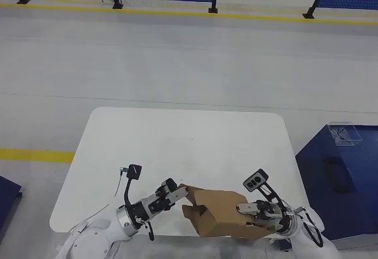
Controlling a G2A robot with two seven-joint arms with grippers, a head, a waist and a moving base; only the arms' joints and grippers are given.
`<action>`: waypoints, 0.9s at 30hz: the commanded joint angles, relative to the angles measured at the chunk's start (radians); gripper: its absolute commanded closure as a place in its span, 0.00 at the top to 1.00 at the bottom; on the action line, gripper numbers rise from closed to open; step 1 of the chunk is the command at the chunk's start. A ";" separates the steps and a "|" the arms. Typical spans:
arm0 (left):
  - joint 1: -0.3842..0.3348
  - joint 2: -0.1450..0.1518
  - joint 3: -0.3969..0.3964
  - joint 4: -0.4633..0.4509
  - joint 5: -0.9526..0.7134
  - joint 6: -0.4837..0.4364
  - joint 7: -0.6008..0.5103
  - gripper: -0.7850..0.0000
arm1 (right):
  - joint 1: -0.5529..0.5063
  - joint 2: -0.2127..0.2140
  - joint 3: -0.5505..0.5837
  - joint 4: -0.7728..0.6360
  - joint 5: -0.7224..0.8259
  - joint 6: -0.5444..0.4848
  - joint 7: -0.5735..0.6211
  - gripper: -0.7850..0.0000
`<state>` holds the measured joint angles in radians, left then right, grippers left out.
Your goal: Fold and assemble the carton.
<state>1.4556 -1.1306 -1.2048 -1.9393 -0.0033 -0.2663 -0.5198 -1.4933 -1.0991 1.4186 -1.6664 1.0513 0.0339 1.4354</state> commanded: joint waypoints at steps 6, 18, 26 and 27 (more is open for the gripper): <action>-0.030 -0.003 0.031 0.022 0.020 0.037 -0.033 1.00 | -0.008 0.003 0.004 -0.013 0.015 0.026 0.033 0.00; -0.010 0.003 -0.021 0.004 -0.059 0.023 -0.062 1.00 | 0.039 0.003 0.056 0.028 0.082 0.020 -0.032 0.00; -0.018 0.004 0.015 0.013 -0.016 0.021 -0.111 1.00 | 0.028 0.001 0.026 0.012 0.026 -0.012 -0.023 0.00; -0.021 0.003 0.020 0.014 -0.015 0.021 -0.114 1.00 | 0.027 0.001 0.022 0.009 0.017 -0.016 -0.020 0.00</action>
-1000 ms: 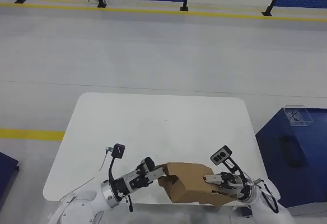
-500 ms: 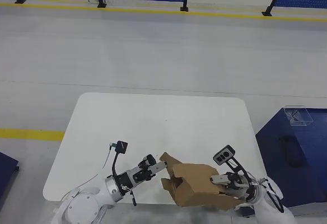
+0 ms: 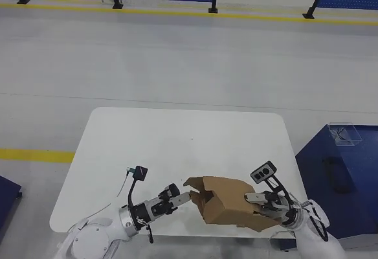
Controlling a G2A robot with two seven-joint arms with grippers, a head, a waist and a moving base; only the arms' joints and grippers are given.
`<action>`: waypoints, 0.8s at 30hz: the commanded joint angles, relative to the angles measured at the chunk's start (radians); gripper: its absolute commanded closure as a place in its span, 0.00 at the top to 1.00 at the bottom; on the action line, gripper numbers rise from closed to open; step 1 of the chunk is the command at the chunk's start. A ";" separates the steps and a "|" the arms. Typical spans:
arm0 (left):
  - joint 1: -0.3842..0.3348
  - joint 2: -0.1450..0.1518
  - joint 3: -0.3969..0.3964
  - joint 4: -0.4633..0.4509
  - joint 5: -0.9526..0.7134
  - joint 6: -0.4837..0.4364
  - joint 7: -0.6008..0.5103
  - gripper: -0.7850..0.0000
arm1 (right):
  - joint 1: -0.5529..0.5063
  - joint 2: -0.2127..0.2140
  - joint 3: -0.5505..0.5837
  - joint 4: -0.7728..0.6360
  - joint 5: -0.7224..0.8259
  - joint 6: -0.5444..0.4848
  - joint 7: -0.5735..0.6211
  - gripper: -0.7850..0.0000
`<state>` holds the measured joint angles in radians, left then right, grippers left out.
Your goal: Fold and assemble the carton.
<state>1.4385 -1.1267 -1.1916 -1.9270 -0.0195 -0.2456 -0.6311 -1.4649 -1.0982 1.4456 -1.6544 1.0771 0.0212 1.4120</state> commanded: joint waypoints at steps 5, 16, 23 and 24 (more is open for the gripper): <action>-0.016 -0.003 0.030 0.007 0.010 0.001 -0.013 1.00 | -0.007 -0.001 -0.022 -0.007 -0.033 -0.018 0.003 0.00; -0.034 -0.002 0.039 0.031 0.003 0.010 -0.030 1.00 | -0.006 -0.001 -0.011 -0.029 -0.148 -0.177 -0.028 0.00; 0.004 0.005 -0.037 0.009 -0.093 -0.010 -0.010 1.00 | 0.007 0.000 0.008 -0.017 -0.219 -0.267 -0.062 0.00; 0.009 0.006 -0.045 0.004 -0.103 -0.014 -0.012 1.00 | 0.007 0.000 0.007 -0.016 -0.229 -0.274 -0.065 0.00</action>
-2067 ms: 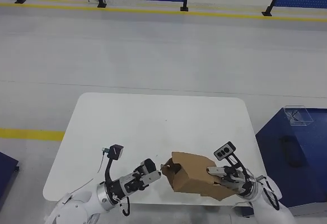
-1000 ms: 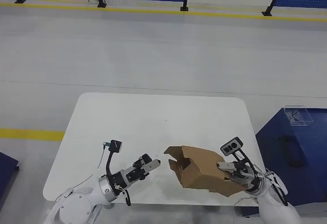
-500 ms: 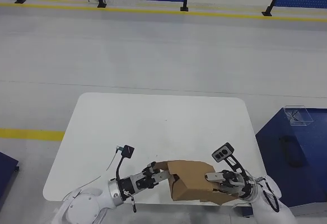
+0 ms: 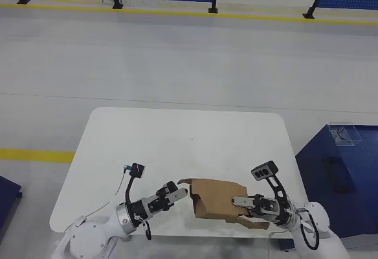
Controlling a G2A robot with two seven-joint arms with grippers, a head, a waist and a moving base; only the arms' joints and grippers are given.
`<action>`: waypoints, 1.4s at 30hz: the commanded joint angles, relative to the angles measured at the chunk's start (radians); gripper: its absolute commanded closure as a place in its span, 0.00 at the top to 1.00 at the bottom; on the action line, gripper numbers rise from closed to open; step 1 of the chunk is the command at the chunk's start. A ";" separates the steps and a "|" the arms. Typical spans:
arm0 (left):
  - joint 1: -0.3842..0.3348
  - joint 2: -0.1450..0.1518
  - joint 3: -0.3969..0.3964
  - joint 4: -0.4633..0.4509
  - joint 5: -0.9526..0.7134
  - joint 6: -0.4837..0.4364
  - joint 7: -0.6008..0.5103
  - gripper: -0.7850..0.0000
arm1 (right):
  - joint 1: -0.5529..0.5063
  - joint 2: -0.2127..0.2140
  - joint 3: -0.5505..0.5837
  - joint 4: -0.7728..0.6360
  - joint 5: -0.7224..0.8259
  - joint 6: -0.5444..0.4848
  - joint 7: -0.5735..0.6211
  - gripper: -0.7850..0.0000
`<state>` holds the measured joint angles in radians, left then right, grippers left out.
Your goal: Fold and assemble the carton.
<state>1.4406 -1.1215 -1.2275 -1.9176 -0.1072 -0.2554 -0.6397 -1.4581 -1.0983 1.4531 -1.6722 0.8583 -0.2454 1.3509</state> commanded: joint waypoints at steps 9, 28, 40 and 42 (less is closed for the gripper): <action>0.020 0.004 0.015 -0.021 0.068 -0.003 -0.016 1.00 | -0.028 -0.001 -0.033 -0.021 -0.047 -0.036 -0.001 0.00; 0.083 0.012 -0.088 -0.032 -0.047 -0.165 0.074 1.00 | 0.013 0.001 -0.061 0.080 0.177 0.307 0.004 0.00; 0.060 0.019 -0.076 -0.035 0.097 -0.013 0.021 1.00 | 0.049 0.016 -0.076 0.127 0.187 0.532 0.103 0.00; 0.058 0.018 -0.056 -0.040 0.085 -0.014 -0.001 1.00 | 0.049 0.017 -0.077 0.125 0.183 0.529 0.100 0.00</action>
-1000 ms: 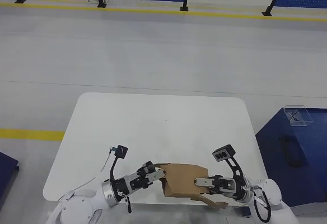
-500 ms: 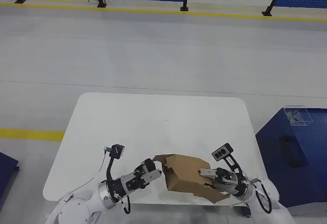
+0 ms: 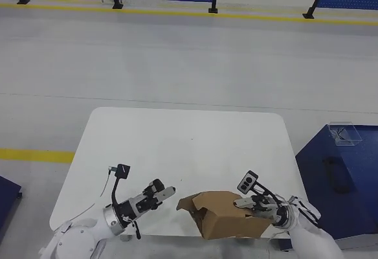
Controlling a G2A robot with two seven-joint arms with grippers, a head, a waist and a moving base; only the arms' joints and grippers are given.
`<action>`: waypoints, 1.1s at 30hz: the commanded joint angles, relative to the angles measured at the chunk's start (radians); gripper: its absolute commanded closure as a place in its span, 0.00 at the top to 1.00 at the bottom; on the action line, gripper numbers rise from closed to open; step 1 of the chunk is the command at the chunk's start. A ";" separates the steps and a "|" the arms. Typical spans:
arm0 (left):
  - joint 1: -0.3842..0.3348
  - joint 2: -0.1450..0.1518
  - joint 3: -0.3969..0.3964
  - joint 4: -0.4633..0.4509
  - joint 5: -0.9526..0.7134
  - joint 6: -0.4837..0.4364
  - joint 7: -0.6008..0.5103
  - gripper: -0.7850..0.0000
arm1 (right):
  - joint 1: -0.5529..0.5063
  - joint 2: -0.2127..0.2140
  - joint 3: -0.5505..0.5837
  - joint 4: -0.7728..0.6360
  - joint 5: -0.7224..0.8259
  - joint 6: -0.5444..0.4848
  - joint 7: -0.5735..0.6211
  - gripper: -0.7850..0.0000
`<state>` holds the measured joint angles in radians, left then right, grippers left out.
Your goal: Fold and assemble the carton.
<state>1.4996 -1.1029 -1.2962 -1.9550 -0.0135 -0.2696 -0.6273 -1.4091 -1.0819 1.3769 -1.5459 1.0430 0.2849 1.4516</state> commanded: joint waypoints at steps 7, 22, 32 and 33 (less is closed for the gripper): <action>-0.025 -0.005 0.060 0.009 0.003 0.013 -0.020 1.00 | -0.003 0.002 -0.005 -0.004 -0.002 -0.017 -0.004 0.00; -0.053 -0.005 0.052 0.045 -0.052 0.038 -0.027 1.00 | 0.000 0.004 -0.001 -0.002 0.037 -0.020 -0.015 0.00; -0.060 -0.003 0.084 0.012 -0.058 0.062 -0.096 1.00 | -0.001 0.007 -0.012 -0.020 0.014 -0.021 -0.028 0.00; -0.061 -0.003 0.088 0.012 -0.056 0.064 -0.098 1.00 | 0.000 0.007 -0.014 -0.022 0.011 -0.022 -0.028 0.00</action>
<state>1.4401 -1.1058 -1.2122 -1.9425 -0.0734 -0.2082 -0.7232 -1.4095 -1.0748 1.3645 -1.5657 1.0560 0.2638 1.4240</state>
